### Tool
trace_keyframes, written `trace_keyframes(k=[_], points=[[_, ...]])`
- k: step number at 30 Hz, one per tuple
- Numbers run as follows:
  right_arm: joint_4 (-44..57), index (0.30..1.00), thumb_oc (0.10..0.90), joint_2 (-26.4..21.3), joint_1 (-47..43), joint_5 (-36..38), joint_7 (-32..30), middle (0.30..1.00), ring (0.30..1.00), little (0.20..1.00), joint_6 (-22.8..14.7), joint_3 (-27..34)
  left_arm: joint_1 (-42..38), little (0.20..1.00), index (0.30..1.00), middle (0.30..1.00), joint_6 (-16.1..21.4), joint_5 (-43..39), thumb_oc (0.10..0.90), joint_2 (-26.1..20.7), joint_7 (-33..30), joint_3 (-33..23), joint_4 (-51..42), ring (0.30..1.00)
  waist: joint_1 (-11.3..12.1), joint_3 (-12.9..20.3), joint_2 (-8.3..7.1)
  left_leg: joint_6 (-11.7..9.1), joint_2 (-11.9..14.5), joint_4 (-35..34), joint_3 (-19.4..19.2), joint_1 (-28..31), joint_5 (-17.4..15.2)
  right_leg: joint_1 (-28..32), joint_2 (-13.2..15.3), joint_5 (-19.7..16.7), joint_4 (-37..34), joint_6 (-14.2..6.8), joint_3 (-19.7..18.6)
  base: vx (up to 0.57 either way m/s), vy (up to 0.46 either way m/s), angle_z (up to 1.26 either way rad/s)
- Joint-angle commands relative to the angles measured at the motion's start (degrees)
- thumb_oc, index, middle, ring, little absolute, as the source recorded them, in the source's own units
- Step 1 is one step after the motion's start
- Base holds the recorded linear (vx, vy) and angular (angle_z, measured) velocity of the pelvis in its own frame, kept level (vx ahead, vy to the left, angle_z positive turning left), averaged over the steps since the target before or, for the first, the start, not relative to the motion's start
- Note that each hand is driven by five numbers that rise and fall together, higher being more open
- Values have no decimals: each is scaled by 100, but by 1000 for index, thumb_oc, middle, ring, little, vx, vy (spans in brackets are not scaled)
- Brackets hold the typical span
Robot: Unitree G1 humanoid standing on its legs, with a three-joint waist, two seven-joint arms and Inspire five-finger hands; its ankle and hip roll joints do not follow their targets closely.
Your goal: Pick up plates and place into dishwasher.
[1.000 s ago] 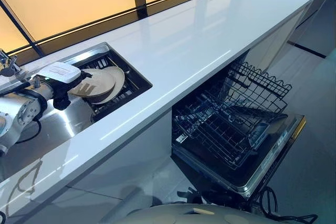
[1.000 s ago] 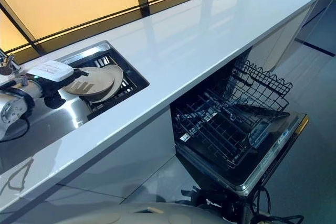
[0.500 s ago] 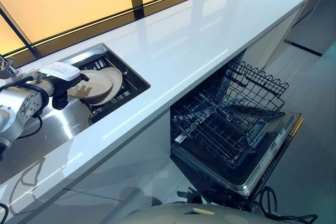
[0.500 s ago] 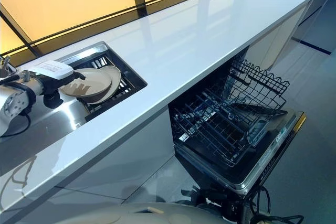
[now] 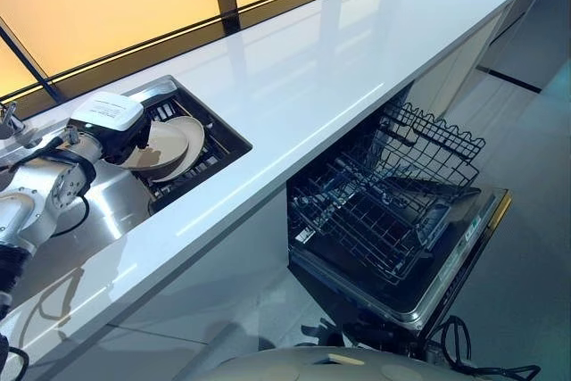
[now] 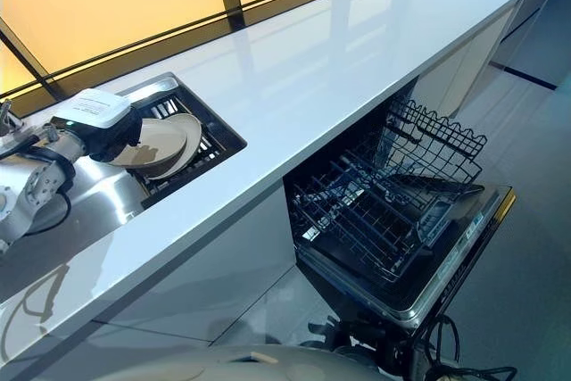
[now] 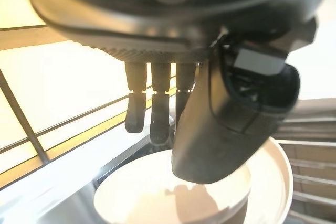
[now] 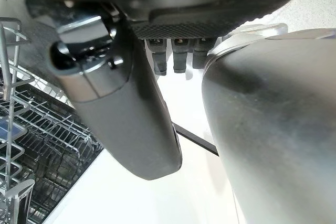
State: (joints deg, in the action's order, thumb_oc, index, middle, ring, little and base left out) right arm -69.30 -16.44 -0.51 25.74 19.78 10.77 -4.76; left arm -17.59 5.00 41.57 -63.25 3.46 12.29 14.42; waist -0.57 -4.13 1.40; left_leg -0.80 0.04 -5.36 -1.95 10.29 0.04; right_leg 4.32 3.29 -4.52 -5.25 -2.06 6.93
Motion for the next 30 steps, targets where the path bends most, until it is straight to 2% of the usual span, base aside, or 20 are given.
trace_keyframes(k=[1,8,9,10,11,20,25,30], points=[[-250,900,800,-168,216,-81,66,900,900,900,325,-15,-676,200,300,300,-341,-99,100,-162,-750,-468,81,300,-134,-75,280,381,-554,36,-101,-202,-463,166,-408,897,484,-228,106,0,0,0],[-240,900,800,-156,247,-148,74,900,900,900,360,61,-580,200,300,300,-488,-268,100,-223,-1151,-738,64,300,-135,-54,290,370,-532,36,-154,-220,-468,127,-391,928,547,-251,106,0,0,0],[-245,900,800,-160,250,-146,82,900,900,900,352,58,-582,365,441,441,-543,-290,265,-250,-1186,-756,75,441,-135,-55,289,370,-534,36,-156,-216,-469,127,-390,926,550,-253,107,0,0,0],[-243,900,800,-155,254,-148,83,900,900,900,347,53,-581,461,524,524,-603,-305,361,-268,-1217,-773,85,524,-132,-53,287,373,-538,36,-156,-213,-471,130,-388,923,547,-255,110,0,0,0],[-230,900,800,-136,264,-143,69,900,900,900,339,38,-567,900,900,900,-690,-313,800,-281,-1260,-804,109,900,-129,-53,283,374,-541,36,-157,-210,-471,136,-384,916,540,-256,114,0,0,0],[-259,900,800,-112,238,-154,59,900,900,900,341,20,-347,900,900,900,-1200,-387,800,-385,-1590,-1155,490,900,-71,-18,280,340,-541,36,-140,-214,-467,173,-382,883,454,-256,152,0,0,0],[-233,900,800,-90,225,-103,31,900,900,900,376,45,-108,900,900,900,-1326,-141,800,-500,-1339,-1355,635,900,-16,-32,306,360,-526,36,-82,-214,-461,122,-359,994,652,-237,195,0,0,0],[-253,900,800,-98,195,-138,40,900,900,900,369,60,126,900,900,900,-1363,165,800,-523,-959,-1436,657,900,30,-56,293,334,-556,36,-52,-193,-468,202,-369,887,446,-245,244,-2,-2,1]])
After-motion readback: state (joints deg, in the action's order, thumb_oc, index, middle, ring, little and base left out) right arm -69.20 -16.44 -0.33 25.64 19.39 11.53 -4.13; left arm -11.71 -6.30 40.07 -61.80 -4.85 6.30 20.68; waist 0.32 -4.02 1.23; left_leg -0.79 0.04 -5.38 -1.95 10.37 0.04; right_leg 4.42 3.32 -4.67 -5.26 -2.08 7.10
